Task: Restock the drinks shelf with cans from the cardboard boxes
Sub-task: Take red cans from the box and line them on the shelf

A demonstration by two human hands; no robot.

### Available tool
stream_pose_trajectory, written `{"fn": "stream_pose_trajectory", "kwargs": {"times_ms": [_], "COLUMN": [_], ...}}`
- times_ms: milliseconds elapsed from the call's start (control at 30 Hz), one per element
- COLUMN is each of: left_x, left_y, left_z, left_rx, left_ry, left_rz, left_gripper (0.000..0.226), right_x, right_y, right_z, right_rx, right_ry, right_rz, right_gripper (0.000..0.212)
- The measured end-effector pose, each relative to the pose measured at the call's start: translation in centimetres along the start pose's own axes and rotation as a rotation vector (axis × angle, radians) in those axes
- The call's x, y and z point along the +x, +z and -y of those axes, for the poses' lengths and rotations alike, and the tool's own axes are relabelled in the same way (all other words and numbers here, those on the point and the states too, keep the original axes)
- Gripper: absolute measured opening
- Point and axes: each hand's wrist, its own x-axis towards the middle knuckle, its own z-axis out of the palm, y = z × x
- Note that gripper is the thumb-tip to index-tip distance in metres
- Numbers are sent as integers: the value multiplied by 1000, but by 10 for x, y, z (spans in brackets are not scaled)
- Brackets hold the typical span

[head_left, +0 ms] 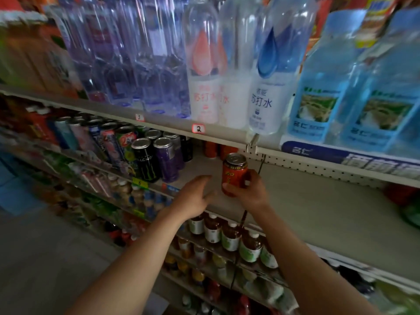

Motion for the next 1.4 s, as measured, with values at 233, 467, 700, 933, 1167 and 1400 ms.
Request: {"fn": "stream_pose_trajectory", "kwargs": {"times_ms": [233,467,700,933,1167,1400], "left_x": [25,35,40,41,41,41], "left_y": [4,9,6,8,8,10], "left_z": [14,16,16,18,18,21], "left_rx": [204,379,414,427,403,399], "left_ry": [-26,29,61,52,41,28], "left_rz": [216,321,333,350,346,344], "left_gripper": [48,46,45,46,47,46], "right_x": [37,52,63,82,99,109], "right_y": [-8,-7,-12,-2,7,9], "right_z": [-28,-40,-39,-40,-42,-44], "right_rx": [-86,-204,-188,-199,-328,-426], "right_ry": [41,64,77,124,211,247], "right_rz": [-74,-35,-101,-156,-193,-242], "right_gripper": [57,66,46,54,54,44]}}
